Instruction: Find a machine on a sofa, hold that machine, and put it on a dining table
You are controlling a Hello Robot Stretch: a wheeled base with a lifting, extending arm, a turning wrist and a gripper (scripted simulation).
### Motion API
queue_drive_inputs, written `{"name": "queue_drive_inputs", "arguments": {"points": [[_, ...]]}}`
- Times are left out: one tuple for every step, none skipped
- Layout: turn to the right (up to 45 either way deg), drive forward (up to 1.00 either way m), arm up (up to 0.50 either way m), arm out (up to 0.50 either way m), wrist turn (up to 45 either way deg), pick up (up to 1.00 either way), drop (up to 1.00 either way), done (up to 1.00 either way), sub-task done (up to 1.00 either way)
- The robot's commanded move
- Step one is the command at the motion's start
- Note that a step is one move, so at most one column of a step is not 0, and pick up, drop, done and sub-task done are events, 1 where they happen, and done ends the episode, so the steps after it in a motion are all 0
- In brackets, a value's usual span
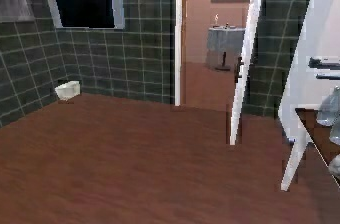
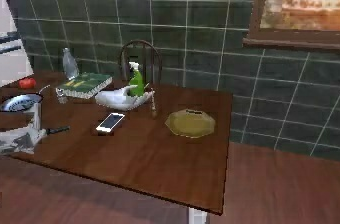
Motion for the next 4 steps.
{"name": "queue_drive_inputs", "arguments": {"points": [[0.0, 1.0, 0.0, 0.0, 0.0, 0.0, 0.0, 0.0, 0.0], [3.0, 0.0, 0.0, 0.0, 0.0, 0.0, 0.0, 0.0, 0.0], [0.0, 0.9, 0.0, 0.0, 0.0, 0.0, 0.0, 0.0, 0.0], [-36.0, 0.0, 0.0, 0.0, 0.0, 0.0, 0.0, 0.0, 0.0]]}}
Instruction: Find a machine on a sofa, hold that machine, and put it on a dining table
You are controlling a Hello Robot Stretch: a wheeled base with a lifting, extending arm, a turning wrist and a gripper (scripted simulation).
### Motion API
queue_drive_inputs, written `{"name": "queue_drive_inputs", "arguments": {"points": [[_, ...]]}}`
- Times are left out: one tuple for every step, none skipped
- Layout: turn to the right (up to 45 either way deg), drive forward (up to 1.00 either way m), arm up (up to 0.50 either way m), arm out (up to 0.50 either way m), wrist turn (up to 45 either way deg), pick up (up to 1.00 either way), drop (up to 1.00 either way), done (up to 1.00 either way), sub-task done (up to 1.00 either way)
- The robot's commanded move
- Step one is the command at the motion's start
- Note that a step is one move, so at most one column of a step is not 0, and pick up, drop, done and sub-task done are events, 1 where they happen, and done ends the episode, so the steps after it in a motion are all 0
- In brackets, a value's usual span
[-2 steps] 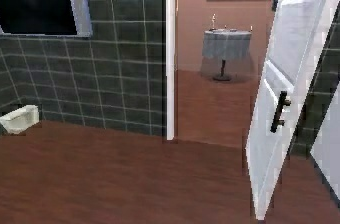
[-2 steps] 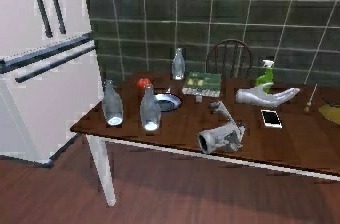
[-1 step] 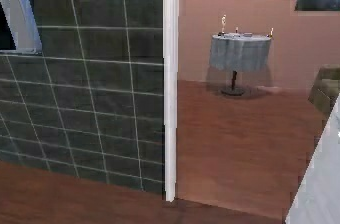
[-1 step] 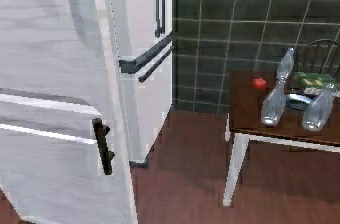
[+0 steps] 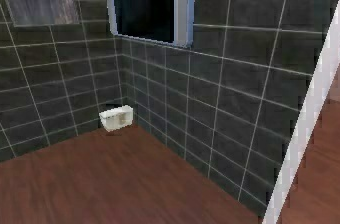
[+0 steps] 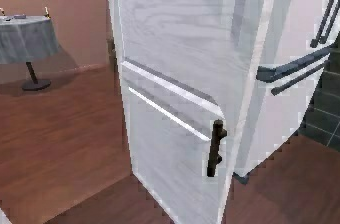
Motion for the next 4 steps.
{"name": "queue_drive_inputs", "arguments": {"points": [[0.0, 0.3, 0.0, 0.0, 0.0, 0.0, 0.0, 0.0, 0.0], [45.0, 0.0, 0.0, 0.0, 0.0, 0.0, 0.0, 0.0, 0.0], [27.0, 0.0, 0.0, 0.0, 0.0, 0.0, 0.0, 0.0, 0.0], [0.0, 1.0, 0.0, 0.0, 0.0, 0.0, 0.0, 0.0, 0.0]]}}
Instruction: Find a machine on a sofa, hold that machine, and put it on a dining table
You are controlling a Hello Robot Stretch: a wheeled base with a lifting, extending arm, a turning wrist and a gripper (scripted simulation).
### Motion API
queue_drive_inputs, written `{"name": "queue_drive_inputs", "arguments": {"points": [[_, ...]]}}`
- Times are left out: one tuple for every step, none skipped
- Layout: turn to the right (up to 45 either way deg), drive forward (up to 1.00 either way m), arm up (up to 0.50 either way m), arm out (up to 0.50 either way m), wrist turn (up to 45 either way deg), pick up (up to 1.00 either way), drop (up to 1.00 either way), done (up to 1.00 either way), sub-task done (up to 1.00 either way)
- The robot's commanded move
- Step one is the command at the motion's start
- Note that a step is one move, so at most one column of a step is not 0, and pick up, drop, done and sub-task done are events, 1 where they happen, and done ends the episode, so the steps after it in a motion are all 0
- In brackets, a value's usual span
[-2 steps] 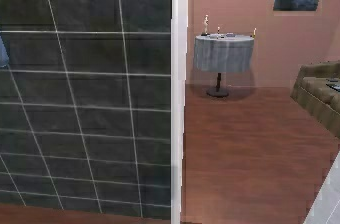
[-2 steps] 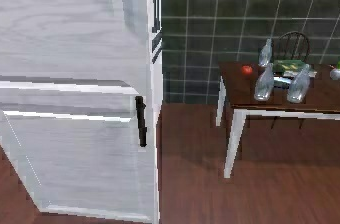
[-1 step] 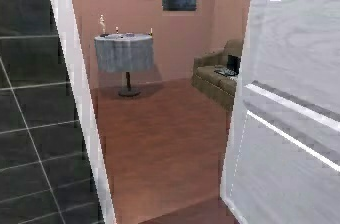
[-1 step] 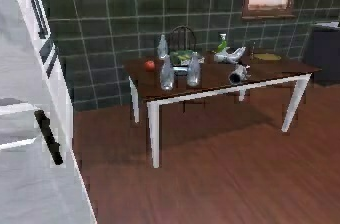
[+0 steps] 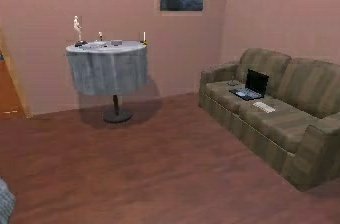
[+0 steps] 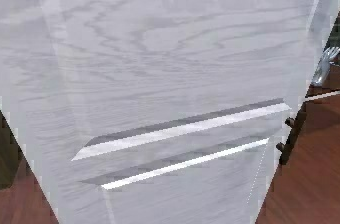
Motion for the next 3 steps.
{"name": "queue_drive_inputs", "arguments": {"points": [[15.0, 0.0, 0.0, 0.0, 0.0, 0.0, 0.0, 0.0, 0.0], [0.0, 0.1, 0.0, 0.0, 0.0, 0.0, 0.0, 0.0, 0.0], [6.0, 0.0, 0.0, 0.0, 0.0, 0.0, 0.0, 0.0, 0.0]]}}
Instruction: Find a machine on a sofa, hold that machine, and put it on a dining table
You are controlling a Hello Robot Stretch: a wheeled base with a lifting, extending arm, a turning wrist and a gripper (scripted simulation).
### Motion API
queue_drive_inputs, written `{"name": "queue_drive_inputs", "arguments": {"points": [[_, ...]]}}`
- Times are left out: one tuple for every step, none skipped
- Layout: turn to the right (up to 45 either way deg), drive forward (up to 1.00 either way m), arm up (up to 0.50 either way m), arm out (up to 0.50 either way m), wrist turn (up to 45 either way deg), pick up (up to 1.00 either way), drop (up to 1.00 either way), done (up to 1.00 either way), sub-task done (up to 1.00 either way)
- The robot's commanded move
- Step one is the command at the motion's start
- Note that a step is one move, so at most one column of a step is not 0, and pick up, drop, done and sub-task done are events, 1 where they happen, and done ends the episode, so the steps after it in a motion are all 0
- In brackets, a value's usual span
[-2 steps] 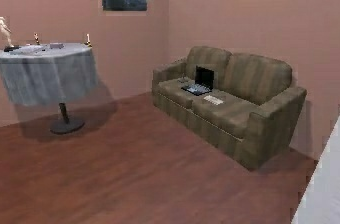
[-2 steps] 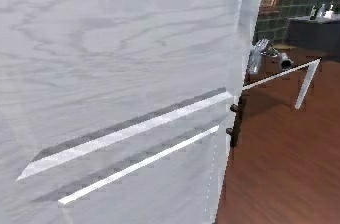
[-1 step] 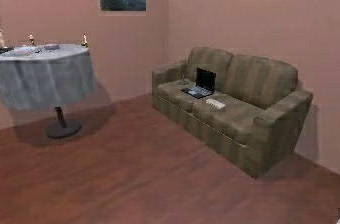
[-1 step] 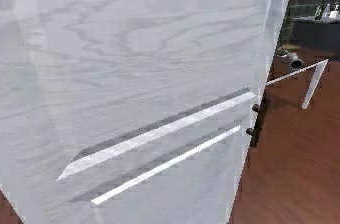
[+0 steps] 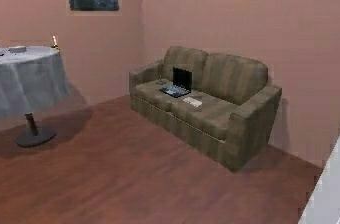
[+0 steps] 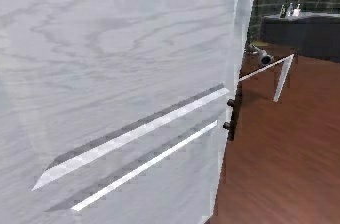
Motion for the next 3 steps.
{"name": "queue_drive_inputs", "arguments": {"points": [[0.0, 0.5, 0.0, 0.0, 0.0, 0.0, 0.0, 0.0, 0.0], [33.0, 0.0, 0.0, 0.0, 0.0, 0.0, 0.0, 0.0, 0.0], [0.0, 0.45, 0.0, 0.0, 0.0, 0.0, 0.0, 0.0, 0.0]]}}
